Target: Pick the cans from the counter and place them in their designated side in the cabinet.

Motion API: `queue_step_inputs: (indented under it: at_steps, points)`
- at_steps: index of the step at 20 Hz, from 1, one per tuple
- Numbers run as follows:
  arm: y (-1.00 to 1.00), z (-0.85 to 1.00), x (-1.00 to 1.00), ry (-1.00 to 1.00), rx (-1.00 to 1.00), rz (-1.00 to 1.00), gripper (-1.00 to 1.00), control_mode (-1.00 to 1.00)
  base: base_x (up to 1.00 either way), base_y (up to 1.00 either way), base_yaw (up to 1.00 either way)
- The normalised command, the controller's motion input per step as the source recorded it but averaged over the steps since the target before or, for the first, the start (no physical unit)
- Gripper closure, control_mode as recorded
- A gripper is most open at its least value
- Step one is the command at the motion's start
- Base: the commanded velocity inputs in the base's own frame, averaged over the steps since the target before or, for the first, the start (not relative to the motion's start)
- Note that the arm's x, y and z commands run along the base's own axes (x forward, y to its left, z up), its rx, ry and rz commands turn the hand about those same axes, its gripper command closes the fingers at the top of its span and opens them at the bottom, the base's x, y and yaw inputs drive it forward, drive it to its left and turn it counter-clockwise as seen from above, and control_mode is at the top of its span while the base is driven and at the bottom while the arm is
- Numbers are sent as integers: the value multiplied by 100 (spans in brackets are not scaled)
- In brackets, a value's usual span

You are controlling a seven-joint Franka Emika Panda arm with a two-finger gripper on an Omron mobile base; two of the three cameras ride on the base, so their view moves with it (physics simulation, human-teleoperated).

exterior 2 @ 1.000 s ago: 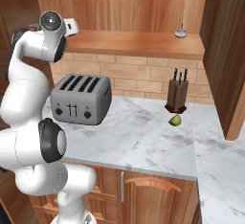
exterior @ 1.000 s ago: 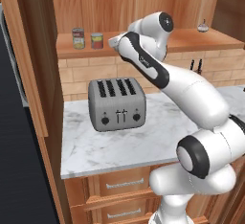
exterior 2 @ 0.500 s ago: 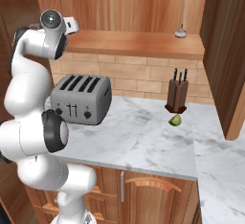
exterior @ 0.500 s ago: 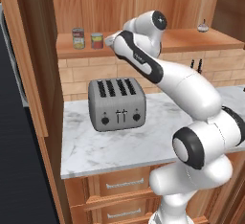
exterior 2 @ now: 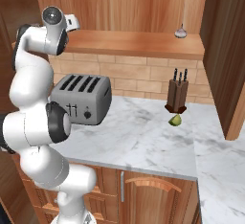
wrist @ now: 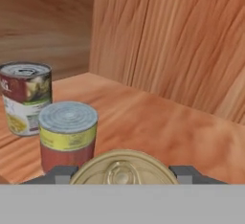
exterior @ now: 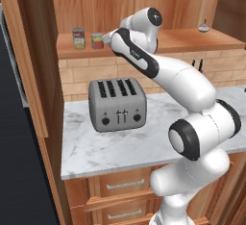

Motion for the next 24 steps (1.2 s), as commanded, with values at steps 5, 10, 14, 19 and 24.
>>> queue_step_inputs:
  at_steps: [5, 10, 14, 19, 24]
  points:
    - [6, -17, 20, 0, -2, 0, 100, -100, 0, 0, 0]
    - [4, -17, 15, 0, -2, 0, 100, -100, 0, 0, 0]
    - [0, -15, 10, 0, -2, 0, -100, -100, 0, 0, 0]
    - [0, 0, 13, -6, 0, 0, -100, -100, 0, 0, 0]
    - [0, 2, 9, -12, 0, 0, -100, -100, 0, 0, 0]
